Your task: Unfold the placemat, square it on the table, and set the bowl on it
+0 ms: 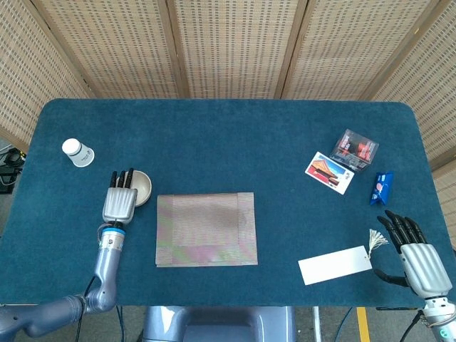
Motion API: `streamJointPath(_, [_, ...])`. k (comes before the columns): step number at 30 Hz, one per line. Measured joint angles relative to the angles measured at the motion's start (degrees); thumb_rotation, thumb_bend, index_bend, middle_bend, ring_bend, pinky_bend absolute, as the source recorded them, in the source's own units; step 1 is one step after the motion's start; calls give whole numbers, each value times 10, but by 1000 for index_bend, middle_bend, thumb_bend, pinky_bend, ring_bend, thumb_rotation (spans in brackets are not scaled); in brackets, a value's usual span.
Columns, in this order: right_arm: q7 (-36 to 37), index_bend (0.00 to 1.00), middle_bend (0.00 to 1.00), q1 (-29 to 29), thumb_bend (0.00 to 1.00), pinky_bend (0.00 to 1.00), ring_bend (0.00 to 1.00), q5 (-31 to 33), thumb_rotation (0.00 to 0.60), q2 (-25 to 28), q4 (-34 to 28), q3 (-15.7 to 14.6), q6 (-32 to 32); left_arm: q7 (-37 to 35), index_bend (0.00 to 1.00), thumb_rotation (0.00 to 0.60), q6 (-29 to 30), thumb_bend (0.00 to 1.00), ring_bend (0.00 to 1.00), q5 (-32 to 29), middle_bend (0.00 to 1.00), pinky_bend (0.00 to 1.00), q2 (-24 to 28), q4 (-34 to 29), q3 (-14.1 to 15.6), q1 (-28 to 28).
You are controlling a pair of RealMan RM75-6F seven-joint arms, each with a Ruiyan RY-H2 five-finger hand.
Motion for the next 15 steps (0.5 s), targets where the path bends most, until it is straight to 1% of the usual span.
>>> streamJointPath(2, [0, 87, 0, 0, 65, 0, 0, -1, 600, 0, -1, 0, 1, -6, 665, 600, 4, 551, 0, 5, 0, 0, -2, 5, 4, 2])
streamJointPath(4, [0, 87, 0, -1, 65, 0, 0, -2, 600, 1, -1, 0, 2, -10, 673, 600, 8, 577, 0, 9, 0, 0, -2, 7, 6, 5])
streamJointPath(10, [0, 87, 0, -2, 64, 0, 0, -3, 600, 1, -3, 0, 4, -24, 680, 600, 23, 580, 0, 26, 0, 0, 11, 0, 16, 18])
streamJointPath(15, [-1, 87, 0, -3, 65, 0, 0, -5, 600, 2, -4, -1, 6, -41, 684, 600, 43, 580, 0, 49, 0, 0, 35, -16, 27, 34])
